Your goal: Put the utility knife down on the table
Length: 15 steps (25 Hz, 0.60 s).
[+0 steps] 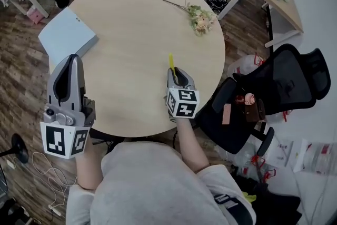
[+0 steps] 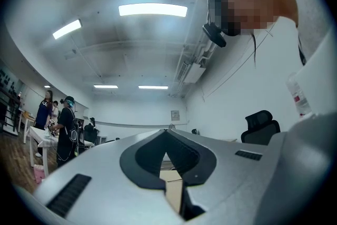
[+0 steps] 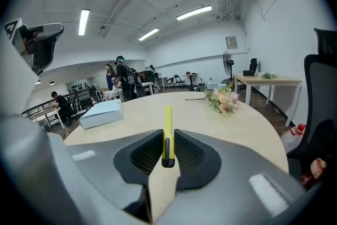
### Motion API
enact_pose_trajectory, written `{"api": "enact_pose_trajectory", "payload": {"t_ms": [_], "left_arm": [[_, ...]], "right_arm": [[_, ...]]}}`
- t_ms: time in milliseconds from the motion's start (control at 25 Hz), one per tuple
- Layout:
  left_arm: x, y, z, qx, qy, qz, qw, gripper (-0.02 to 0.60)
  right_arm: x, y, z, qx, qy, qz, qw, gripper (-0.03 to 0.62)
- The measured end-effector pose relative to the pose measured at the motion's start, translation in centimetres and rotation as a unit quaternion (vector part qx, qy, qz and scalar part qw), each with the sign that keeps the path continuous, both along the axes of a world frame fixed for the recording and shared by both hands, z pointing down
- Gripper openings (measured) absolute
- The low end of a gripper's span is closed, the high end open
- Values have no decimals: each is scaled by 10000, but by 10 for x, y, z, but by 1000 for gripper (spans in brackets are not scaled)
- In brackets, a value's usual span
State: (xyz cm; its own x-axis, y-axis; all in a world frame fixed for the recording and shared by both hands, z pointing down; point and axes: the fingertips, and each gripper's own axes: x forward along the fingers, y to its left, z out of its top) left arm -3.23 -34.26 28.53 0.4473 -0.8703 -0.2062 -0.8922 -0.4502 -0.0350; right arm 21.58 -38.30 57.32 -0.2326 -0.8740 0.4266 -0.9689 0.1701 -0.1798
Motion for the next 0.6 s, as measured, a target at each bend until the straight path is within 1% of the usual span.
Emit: {"api": "enact_pose_trajectory", "payload": {"t_ms": [320,600], "left_arm": [[-2,4,5,-118,-81,-83,9999,8],[-2,1,8,-153,-118,-110,9998,8]], "right_arm": [[-10,0,49,-604,121,-168,9980,74],[-14,-2,79,-1019,168,-214,9944,74]]}}
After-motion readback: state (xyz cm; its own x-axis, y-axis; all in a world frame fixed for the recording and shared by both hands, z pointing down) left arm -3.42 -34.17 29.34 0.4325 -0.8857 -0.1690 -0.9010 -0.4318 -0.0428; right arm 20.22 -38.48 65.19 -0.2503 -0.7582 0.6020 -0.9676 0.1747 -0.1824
